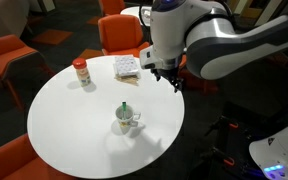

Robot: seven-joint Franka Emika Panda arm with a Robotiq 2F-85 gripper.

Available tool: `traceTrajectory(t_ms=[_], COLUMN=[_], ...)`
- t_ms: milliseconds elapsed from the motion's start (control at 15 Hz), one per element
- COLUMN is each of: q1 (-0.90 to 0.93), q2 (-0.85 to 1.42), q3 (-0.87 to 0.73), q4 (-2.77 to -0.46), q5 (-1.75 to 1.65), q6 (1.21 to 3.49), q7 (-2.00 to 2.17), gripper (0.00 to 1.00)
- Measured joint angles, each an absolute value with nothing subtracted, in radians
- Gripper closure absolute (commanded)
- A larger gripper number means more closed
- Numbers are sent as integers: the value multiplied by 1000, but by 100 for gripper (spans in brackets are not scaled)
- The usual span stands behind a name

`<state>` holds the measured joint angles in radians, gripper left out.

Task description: Remove the green and white object from the mug and place it on the table

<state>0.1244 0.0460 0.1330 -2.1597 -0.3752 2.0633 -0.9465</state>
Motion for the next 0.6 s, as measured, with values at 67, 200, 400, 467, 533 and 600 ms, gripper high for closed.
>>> traceTrajectory(t_ms=[67,200,400,467,533,600], q1=[130,143,145,143,141,139], q2=[61,116,220,252,282,307], q3=[140,152,162,163,163,163], q4=[-2167,-2171,-2146,-2127,-2104,-2081], q5=[-405,-457,-511,-520,-525,-526], q6=[2103,2197,2343,2378,2405,2423], q7=[-960,-984,-1062,-1104,-1156,-1209], gripper=[0,0,26,29,36,47])
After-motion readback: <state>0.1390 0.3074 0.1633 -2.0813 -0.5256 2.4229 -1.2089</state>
